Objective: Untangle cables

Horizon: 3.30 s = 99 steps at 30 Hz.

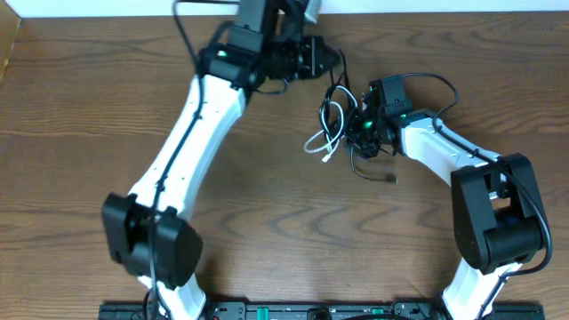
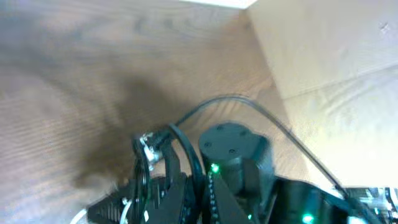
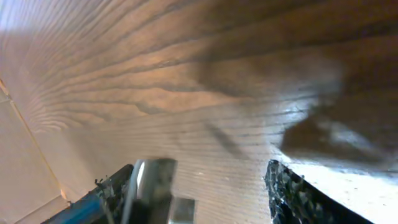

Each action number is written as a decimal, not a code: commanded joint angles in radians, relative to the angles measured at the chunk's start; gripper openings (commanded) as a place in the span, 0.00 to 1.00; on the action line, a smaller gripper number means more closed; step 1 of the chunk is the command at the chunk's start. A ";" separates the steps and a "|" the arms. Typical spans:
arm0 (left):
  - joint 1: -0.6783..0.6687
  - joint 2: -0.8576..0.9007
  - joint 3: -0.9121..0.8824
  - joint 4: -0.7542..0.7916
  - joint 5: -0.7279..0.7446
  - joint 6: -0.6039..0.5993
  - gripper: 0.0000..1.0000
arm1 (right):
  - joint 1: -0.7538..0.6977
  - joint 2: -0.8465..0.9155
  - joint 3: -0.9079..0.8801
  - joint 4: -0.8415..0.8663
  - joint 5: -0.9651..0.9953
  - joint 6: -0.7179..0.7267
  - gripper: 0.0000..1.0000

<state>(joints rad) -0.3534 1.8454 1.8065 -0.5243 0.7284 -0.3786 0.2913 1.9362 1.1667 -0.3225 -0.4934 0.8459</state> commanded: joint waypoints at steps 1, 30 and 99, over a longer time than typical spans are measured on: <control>0.054 -0.158 0.034 0.089 0.023 -0.054 0.08 | -0.019 0.021 -0.004 -0.058 0.079 -0.041 0.61; 0.107 0.051 0.030 -0.128 -0.026 0.270 0.42 | -0.122 -0.346 -0.003 -0.248 0.095 -0.302 0.61; -0.090 0.014 0.031 -0.223 -0.152 0.309 0.07 | -0.114 -0.266 -0.005 -0.159 -0.050 -0.347 0.62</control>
<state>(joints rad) -0.4454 1.8797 1.8294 -0.7368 0.4591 -0.0345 0.1734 1.6470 1.1625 -0.4953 -0.5095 0.4480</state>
